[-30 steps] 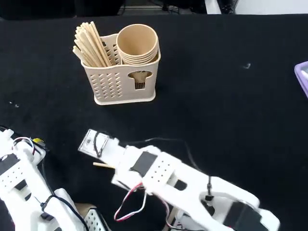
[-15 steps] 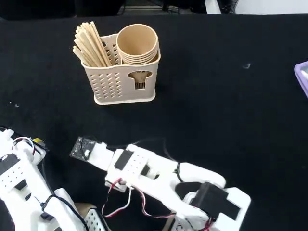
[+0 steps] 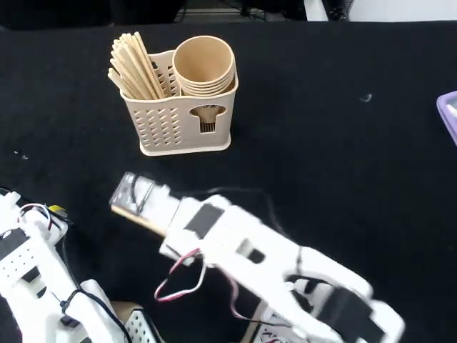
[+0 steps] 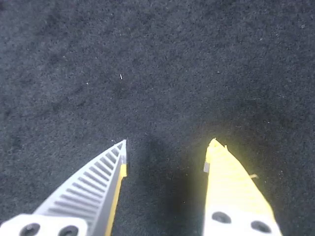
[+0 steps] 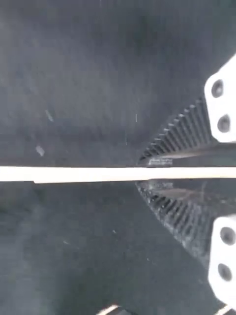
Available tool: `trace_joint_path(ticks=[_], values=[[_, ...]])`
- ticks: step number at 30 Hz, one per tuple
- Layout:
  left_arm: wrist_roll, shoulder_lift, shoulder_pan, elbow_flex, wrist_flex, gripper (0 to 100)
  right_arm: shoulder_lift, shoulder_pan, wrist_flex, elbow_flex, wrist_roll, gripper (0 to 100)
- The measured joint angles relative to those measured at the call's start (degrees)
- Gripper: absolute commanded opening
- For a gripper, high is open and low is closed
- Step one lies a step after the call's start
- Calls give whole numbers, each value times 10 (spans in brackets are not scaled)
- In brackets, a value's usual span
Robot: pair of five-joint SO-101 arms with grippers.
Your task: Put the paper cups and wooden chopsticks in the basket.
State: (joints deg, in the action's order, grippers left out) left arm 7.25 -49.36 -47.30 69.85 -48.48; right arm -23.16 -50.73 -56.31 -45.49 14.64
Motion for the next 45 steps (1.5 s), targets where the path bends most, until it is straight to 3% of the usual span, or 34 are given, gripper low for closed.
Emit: trace_joint_path(ticks=[6,13,20,29,38,40,43,45], values=[[0,0,1,0,0,259,-173,92,23,62,25,11],[0,0,1,0,0,259,-216,118,281,105,26,11],[0,0,1,0,0,259,-118,135,487,220,-18,11],[0,0,1,0,0,259,111,145,504,410,-23,11],[0,0,1,0,0,259,251,164,505,416,-23,14],[0,0,1,0,0,259,254,164,505,396,-23,58],[0,0,1,0,0,259,252,163,502,389,-23,217],[0,0,1,0,0,259,242,164,475,389,-23,256]])
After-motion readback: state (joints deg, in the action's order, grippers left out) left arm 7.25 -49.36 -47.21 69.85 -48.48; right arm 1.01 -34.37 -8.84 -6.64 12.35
